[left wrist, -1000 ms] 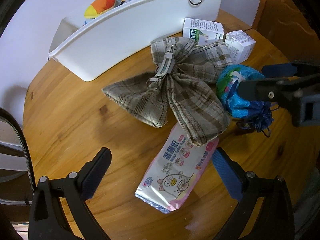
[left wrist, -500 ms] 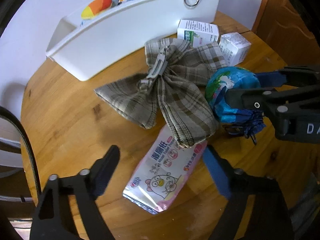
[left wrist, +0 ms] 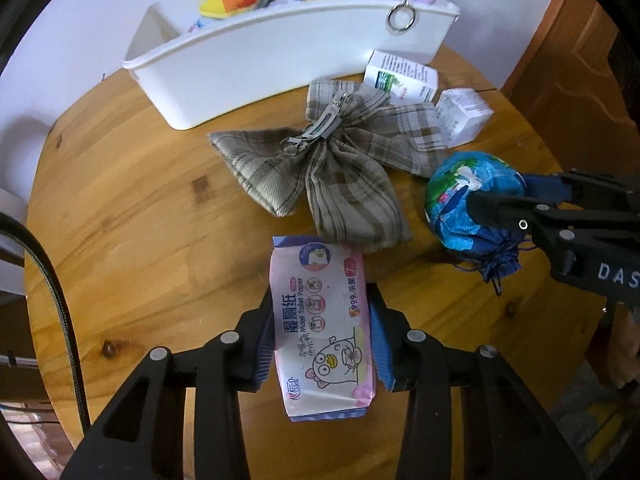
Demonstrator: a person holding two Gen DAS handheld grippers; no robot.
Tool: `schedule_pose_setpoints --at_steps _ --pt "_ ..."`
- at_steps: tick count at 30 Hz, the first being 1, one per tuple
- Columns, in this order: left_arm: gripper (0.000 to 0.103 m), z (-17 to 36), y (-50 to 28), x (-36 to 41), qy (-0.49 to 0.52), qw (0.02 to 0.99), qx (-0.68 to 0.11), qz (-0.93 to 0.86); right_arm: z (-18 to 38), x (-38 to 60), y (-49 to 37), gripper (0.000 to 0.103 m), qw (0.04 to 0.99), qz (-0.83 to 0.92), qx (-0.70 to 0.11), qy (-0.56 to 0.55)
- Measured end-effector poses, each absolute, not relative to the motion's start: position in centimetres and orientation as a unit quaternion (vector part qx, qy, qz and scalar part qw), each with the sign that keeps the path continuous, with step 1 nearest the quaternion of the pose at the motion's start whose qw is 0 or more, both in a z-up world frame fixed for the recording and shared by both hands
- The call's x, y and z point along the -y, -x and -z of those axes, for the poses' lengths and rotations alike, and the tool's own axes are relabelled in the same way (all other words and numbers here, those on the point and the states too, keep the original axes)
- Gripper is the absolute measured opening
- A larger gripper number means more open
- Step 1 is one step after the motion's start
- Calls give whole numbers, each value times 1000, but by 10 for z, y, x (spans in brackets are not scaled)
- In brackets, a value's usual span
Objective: Organize objects
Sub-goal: 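Grasp the pink wipes pack with the left gripper while the right gripper grasps the blue pouch, then lift the wipes and pouch and carry both over the white tray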
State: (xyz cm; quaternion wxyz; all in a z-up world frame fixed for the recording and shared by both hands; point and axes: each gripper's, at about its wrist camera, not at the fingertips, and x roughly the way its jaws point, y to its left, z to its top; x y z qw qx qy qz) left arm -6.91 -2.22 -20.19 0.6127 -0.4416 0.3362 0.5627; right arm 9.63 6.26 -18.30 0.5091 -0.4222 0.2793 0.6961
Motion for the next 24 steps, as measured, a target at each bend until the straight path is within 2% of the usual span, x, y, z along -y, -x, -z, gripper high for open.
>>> schedule_pose_setpoints --at_steps 8,11,24 --pt "44 167 67 63 423 625 -300 -584 156 -41 -108 42 500 -723 -254 404" --pt "44 143 73 39 410 629 -290 -593 145 -32 -108 42 501 -731 -244 395" --pt "44 24 82 51 330 632 -252 -654 69 11 -104 42 500 -768 -177 359"
